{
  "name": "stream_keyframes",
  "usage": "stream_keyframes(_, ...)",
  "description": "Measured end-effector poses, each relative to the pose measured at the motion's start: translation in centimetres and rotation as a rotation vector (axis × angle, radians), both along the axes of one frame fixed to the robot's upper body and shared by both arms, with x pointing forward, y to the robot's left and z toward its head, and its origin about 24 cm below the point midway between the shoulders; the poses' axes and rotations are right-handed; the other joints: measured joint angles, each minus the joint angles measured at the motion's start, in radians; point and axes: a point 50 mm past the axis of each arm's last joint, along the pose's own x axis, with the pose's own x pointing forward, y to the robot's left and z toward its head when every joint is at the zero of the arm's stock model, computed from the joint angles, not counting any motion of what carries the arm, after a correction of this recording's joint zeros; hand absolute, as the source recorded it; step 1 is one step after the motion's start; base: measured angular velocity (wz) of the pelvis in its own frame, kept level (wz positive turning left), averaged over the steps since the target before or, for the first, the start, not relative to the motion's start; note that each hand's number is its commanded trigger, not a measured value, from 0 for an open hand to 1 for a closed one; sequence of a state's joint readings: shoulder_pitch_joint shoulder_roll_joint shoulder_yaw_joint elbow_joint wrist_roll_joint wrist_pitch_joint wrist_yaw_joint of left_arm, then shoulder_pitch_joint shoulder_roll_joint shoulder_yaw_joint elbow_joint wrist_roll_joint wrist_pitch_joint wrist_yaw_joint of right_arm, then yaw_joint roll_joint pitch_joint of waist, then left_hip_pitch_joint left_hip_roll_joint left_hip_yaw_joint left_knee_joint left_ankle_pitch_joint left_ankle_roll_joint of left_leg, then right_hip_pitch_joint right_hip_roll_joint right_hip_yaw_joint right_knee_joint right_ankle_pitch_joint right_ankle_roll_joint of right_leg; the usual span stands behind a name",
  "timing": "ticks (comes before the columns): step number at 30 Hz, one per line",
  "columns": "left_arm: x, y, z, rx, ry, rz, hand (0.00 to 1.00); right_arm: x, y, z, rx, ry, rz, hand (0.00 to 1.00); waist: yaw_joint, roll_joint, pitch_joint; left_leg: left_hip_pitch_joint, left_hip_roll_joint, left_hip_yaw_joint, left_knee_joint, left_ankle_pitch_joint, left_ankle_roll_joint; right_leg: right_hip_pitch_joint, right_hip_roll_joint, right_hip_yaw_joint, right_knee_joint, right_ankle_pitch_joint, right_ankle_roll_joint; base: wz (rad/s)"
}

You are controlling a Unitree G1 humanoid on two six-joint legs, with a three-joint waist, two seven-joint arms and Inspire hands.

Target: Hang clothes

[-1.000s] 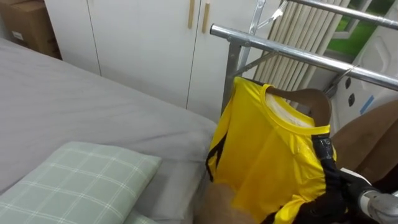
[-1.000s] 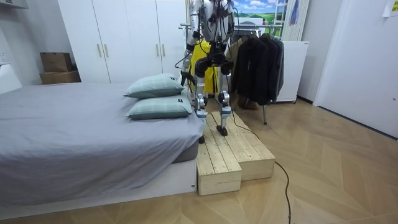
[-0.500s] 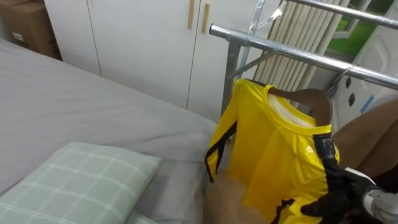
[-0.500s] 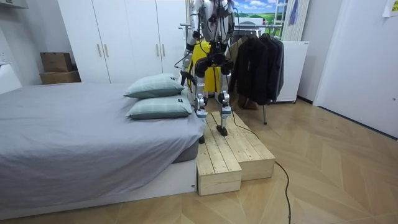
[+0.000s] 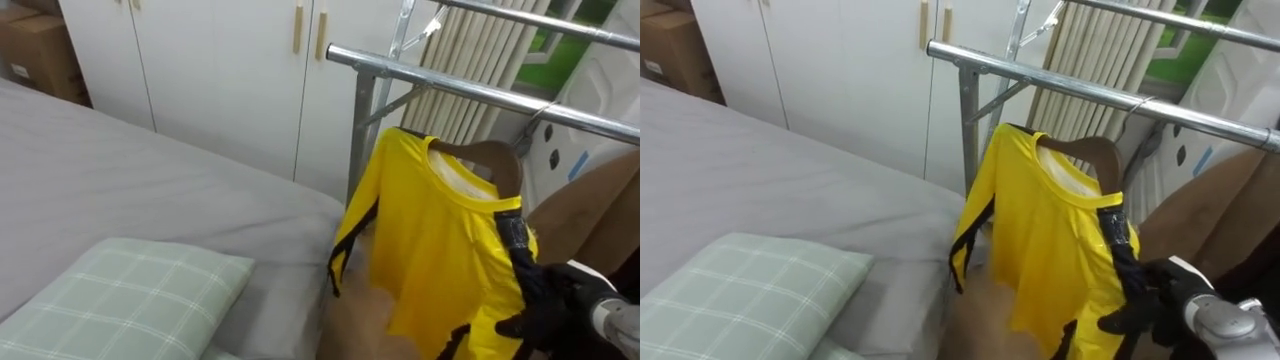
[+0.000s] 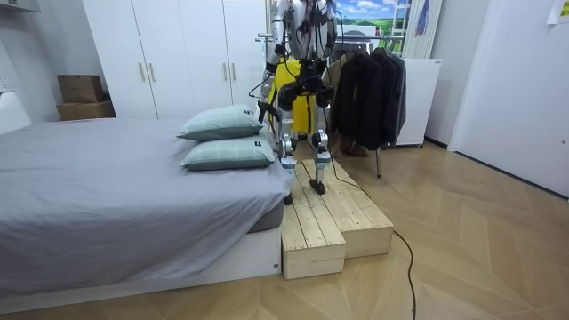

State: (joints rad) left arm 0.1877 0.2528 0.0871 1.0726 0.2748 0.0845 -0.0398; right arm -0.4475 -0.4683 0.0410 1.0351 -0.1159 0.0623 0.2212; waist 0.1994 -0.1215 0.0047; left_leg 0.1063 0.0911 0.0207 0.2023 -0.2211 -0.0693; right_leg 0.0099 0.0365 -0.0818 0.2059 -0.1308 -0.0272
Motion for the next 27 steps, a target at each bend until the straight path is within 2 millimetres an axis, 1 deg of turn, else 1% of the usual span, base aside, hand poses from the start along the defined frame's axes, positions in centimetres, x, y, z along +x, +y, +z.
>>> stream_keyframes(2, -0.1, 0.0, 0.0, -0.003, 0.004, 0.001, 0.00, 0.3, 0.2, 0.4, -0.001, -0.021, 0.010, 0.00, -0.003, 0.004, 0.0022, 0.001, 0.000, 0.001, 0.000, 0.000, 0.000, -0.001, 0.000, 0.002, 0.002, 0.000, 0.000, -0.05)
stream_keyframes(10, 0.0, 0.0, 0.0, -0.012, 0.001, 0.008, 0.00, 0.6, 0.2, 0.7, 0.053, -0.078, -0.045, 0.00, -0.006, 0.007, 0.0005, 0.000, 0.000, 0.003, -0.005, 0.000, 0.000, -0.004, 0.000, 0.002, 0.001, 0.000, 0.000, 0.00)
stream_keyframes(12, 0.0, -0.1, -0.1, -0.012, 0.002, 0.009, 0.00, 0.6, 0.0, 1.0, 0.062, -0.098, -0.062, 0.00, -0.011, 0.008, 0.0001, -0.004, 0.000, 0.002, -0.006, 0.000, 0.000, -0.008, 0.000, 0.002, 0.000, 0.000, 0.000, 0.00)
stream_keyframes(14, -0.1, 0.0, -0.1, -0.013, -0.002, 0.029, 0.00, 0.8, -0.3, 1.5, 0.069, -0.133, -0.083, 0.00, -0.020, 0.008, -0.0002, -0.010, 0.000, 0.003, -0.008, 0.000, 0.000, -0.016, 0.000, 0.002, 0.004, 0.000, 0.000, -0.02)
stream_keyframes(16, -0.5, 0.0, -0.2, -0.015, 0.013, 0.039, 0.00, 1.5, -0.1, 2.7, 0.055, -0.201, -0.077, 0.00, -0.042, 0.012, -0.0030, -0.013, 0.000, 0.005, -0.011, 0.001, 0.001, -0.023, 0.001, 0.005, 0.006, 0.000, 0.000, -0.06)
stream_keyframes(18, -0.8, 0.0, -0.2, -0.016, 0.027, 0.045, 0.00, 1.9, 0.0, 3.3, 0.045, -0.238, -0.077, 0.00, -0.055, 0.016, -0.0051, -0.010, 0.000, 0.005, -0.010, 0.001, 0.001, -0.022, 0.002, 0.006, 0.006, 0.000, 0.001, -0.04)
stream_keyframes(23, -1.0, 0.0, -0.3, -0.014, 0.035, 0.047, 0.00, 2.2, 0.2, 3.9, 0.028, -0.277, -0.081, 0.00, -0.060, 0.016, -0.0054, -0.008, 0.000, 0.008, -0.007, 0.001, 0.001, -0.027, 0.003, 0.015, 0.014, -0.004, 0.002, -0.05)
stream_keyframes(27, -1.0, 0.1, -0.2, -0.017, 0.030, 0.060, 0.00, 2.7, 0.3, 5.0, 0.034, -0.326, -0.071, 0.00, -0.066, 0.015, -0.0055, -0.009, -0.001, 0.011, -0.005, 0.001, 0.001, -0.031, 0.003, 0.023, 0.017, -0.007, 0.003, -0.02)
